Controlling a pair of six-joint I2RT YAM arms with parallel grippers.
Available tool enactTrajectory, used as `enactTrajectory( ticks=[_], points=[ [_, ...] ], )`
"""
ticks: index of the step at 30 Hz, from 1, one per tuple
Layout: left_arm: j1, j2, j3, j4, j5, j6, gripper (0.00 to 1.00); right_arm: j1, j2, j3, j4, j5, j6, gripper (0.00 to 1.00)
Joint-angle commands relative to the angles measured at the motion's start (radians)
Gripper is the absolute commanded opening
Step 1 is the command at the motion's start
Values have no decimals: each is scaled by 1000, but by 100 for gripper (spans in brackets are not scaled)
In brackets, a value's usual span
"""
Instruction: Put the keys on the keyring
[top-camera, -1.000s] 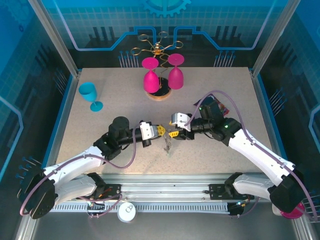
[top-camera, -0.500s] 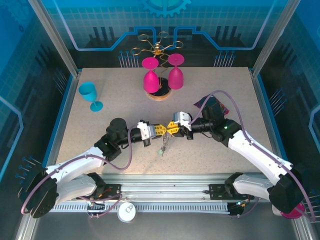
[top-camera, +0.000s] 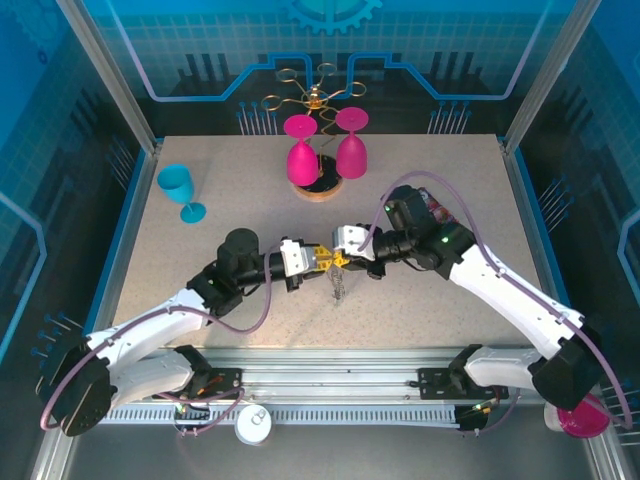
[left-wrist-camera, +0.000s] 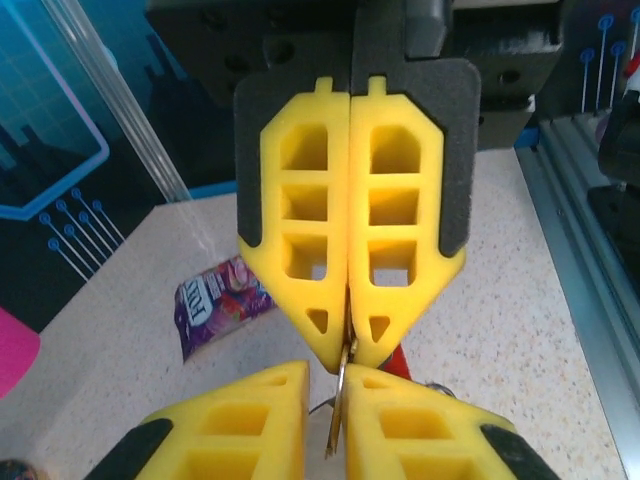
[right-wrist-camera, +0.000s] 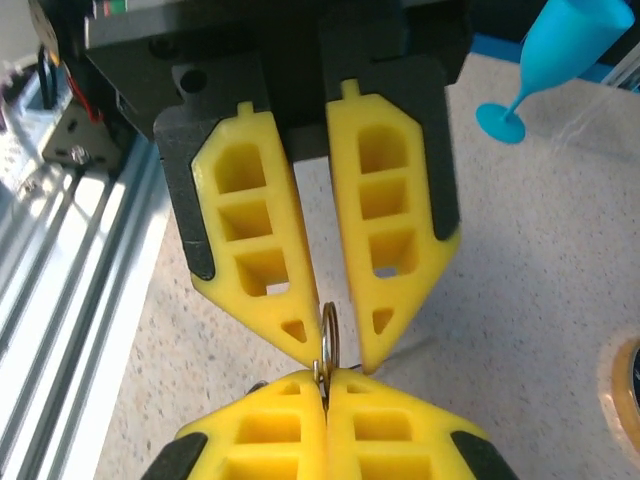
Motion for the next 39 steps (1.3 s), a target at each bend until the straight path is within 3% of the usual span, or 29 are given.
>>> enactTrajectory(
  ticks=[1,4,6,9,12,14,18,23,39],
  points=[
    [-16,5,78,-182,-40,100,12,84,53,95,-161,96,-97,0],
    [-23,11,106,-248,-48,134,0,106,69,131,-173,109,-90,0],
    [-24,6,99,-244,-48,142,0,87,35,100,-104,52,-40,0],
    [-25,-22,46,-150,-35,131,0,3,-43,8,53,-67,102,35],
    [-24,-45,-14,-25,-13,118,0,-109,-95,-85,195,-170,284,47],
    [-23,-51,-38,35,-11,102,0,-164,-115,-136,253,-229,365,48],
    [-24,-55,-83,151,0,79,0,-178,-166,-239,368,-325,453,49],
    [-23,-52,-82,157,0,74,0,-179,-173,-273,416,-361,538,48],
    [-24,-33,-61,148,-52,51,0,-115,-145,-284,380,-290,575,44]
  ],
)
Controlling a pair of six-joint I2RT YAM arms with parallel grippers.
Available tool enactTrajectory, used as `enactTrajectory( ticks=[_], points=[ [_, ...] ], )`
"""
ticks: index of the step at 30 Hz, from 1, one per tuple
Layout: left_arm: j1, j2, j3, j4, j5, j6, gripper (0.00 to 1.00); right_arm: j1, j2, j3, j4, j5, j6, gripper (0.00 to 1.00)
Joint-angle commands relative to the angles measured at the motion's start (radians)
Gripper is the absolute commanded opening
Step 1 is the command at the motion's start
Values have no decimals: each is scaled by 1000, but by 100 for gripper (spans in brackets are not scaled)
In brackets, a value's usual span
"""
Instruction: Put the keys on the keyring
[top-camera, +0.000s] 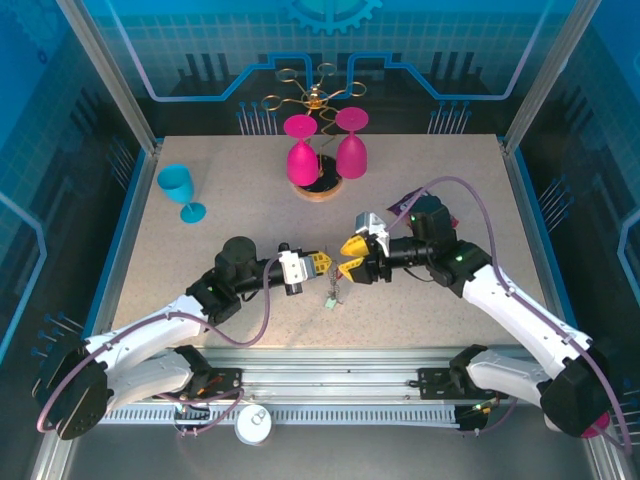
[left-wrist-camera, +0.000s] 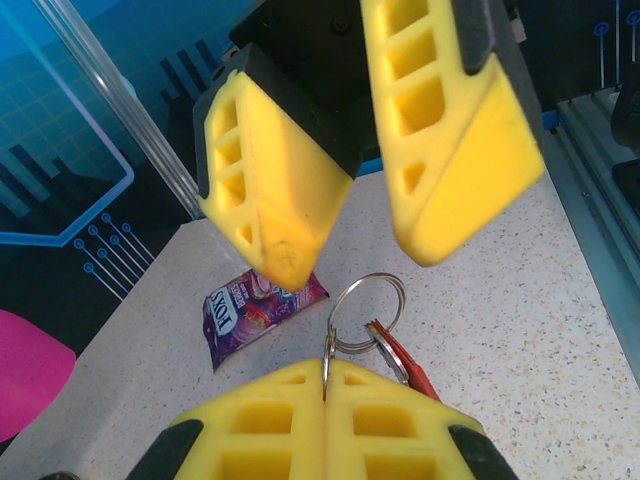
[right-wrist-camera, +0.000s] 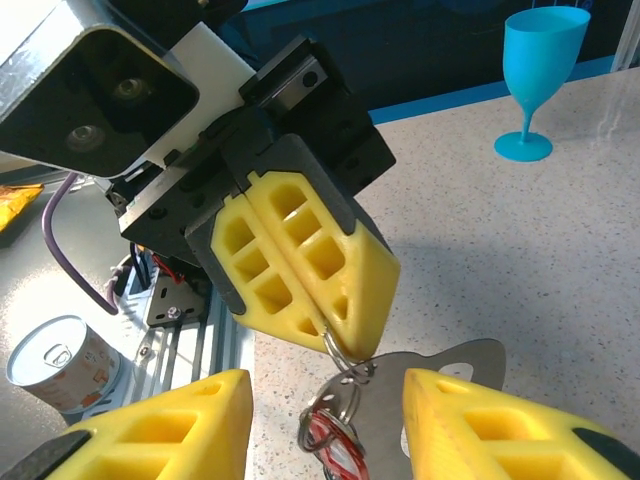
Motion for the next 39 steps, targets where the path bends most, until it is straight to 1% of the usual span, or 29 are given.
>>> enactTrajectory(
  ticks=[1,4,5,7,10,11,14,18,21,26,27,28,29,31,33,35,39],
  points=[
    [-3,1,16,36,-11,-12,0,19,14,24,-11,18,15,43],
    [-3,3,18,36,-11,-14,0,23,28,38,-20,50,23,36],
    [-3,4,19,37,-13,-14,0,22,31,41,-22,64,29,32],
    [-4,3,16,37,-11,-14,0,19,35,44,-22,88,36,22],
    [-3,-2,14,32,-10,-8,0,4,36,47,-16,113,61,4],
    [-5,-5,12,30,-8,-5,0,-2,35,49,-14,120,72,0],
    [-4,-10,7,30,10,7,0,-17,45,56,-16,127,97,0],
    [-5,-15,-13,93,61,13,0,-21,89,73,-24,125,129,0],
    [-25,-19,-25,127,95,67,0,-40,159,94,-29,89,180,0],
    [-42,-23,-28,145,75,114,0,-72,239,142,-94,54,234,0],
    [-43,-24,-33,161,64,116,0,-79,243,142,-100,54,242,2],
    [-42,-23,-40,177,51,118,0,-88,245,143,-110,55,248,10],
    [-42,-25,-47,192,38,122,0,-94,245,146,-120,53,252,21],
    [-43,-25,-62,230,14,114,0,-104,233,144,-124,31,248,33],
    [-40,-25,-73,252,1,94,0,-111,198,128,-103,26,237,43],
    [-42,-24,-82,266,3,71,0,-119,142,96,-60,30,195,49],
    [-31,-19,-96,301,17,4,0,-118,7,13,42,72,58,50]
  ],
)
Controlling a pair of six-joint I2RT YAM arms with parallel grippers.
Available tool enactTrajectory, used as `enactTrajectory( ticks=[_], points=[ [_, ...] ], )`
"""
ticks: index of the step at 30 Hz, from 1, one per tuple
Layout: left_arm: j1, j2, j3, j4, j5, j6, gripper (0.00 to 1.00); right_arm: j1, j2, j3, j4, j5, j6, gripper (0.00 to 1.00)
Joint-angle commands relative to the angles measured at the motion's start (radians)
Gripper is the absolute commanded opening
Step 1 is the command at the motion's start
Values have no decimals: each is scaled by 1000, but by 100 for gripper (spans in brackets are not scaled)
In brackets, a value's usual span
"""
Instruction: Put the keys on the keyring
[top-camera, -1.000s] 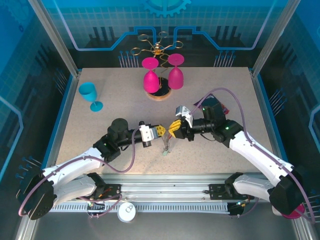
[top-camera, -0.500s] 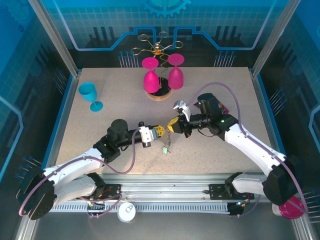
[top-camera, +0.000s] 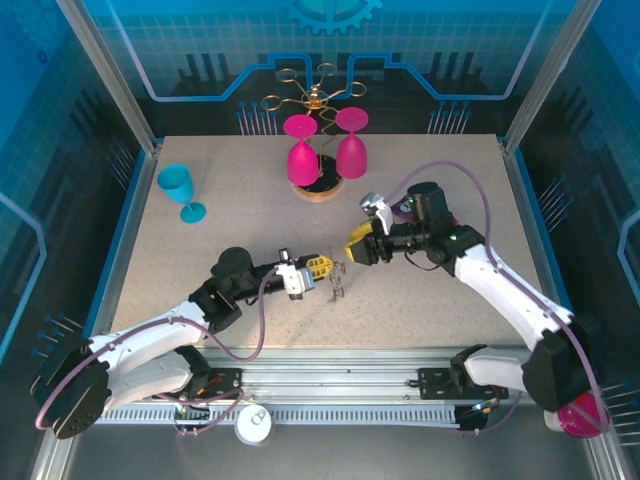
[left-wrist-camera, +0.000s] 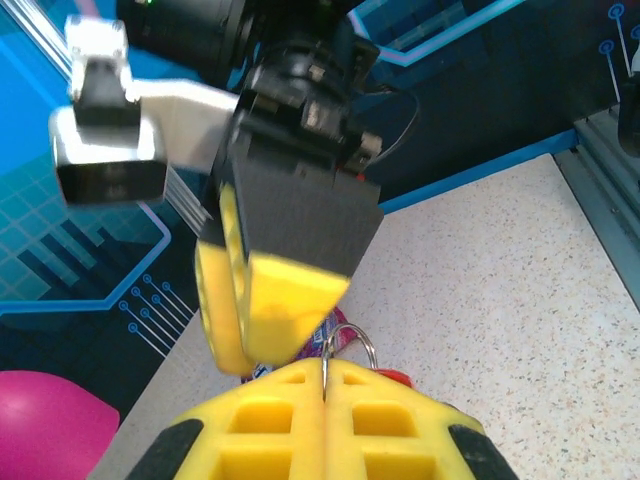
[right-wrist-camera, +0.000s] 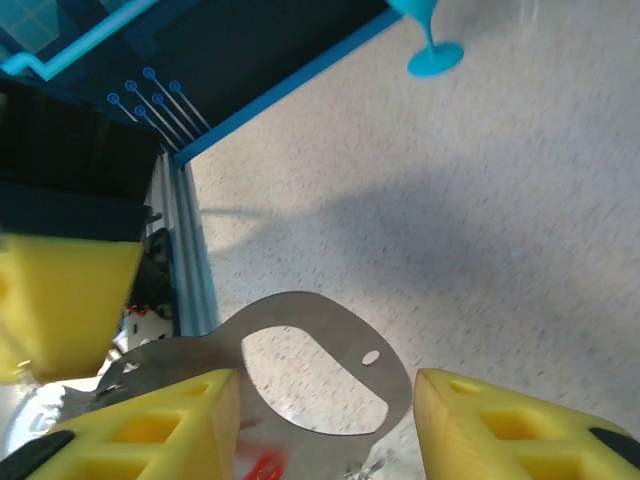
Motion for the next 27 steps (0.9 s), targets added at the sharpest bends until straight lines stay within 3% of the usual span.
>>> enactTrajectory(
  ticks=[1,5,11,27],
  points=[
    [10,-10,-18,103,41,-68,0,-4,-129,-80,124,7,-150,50],
    [25,0,-23,134,70,-131,0,27,-223,-151,175,-73,-329,49],
    [31,22,-18,167,104,-177,0,124,-185,-117,119,-27,-489,45],
    [32,45,-22,210,124,-212,0,179,-116,-105,201,0,-464,20]
  ],
)
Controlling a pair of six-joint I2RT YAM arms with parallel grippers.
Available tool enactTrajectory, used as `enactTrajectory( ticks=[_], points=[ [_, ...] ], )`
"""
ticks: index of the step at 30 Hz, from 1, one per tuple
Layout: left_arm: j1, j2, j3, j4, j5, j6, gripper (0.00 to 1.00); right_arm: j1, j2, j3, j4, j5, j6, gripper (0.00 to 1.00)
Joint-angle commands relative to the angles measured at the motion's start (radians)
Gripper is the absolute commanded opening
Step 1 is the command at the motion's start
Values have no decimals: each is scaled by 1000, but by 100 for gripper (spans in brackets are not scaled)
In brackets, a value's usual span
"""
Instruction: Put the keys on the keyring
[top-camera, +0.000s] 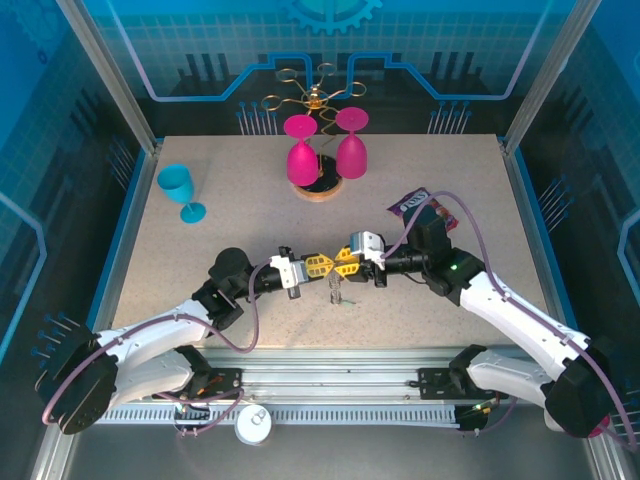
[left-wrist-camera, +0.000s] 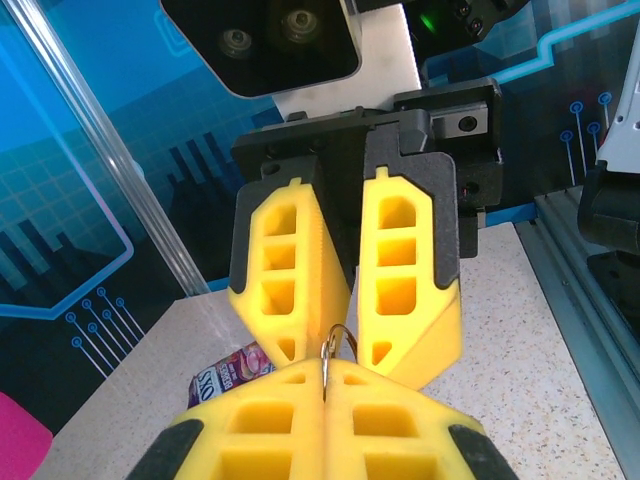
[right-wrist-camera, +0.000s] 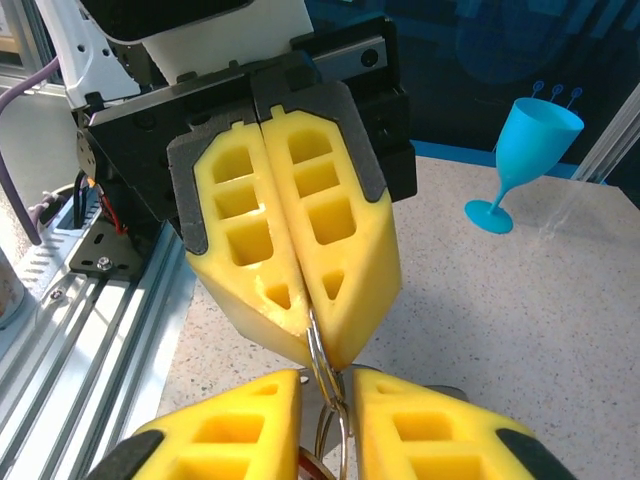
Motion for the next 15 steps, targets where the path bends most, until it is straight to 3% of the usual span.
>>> enactTrajectory(
  ticks=[1,6,9,11,15],
  points=[
    [6,3,-5,70,37,-19,0,13,1,22,33,0,2,19],
    [5,4,-9,82,35,-26,0,13,0,30,23,-3,0,0],
    [7,3,-6,67,5,-30,0,14,-6,52,-14,16,-6,0],
    [7,-13,0,18,-34,-15,19,19,-6,93,-96,47,-38,0],
    [6,-63,55,-220,-66,79,30,62,34,211,-351,167,-150,0]
  ],
)
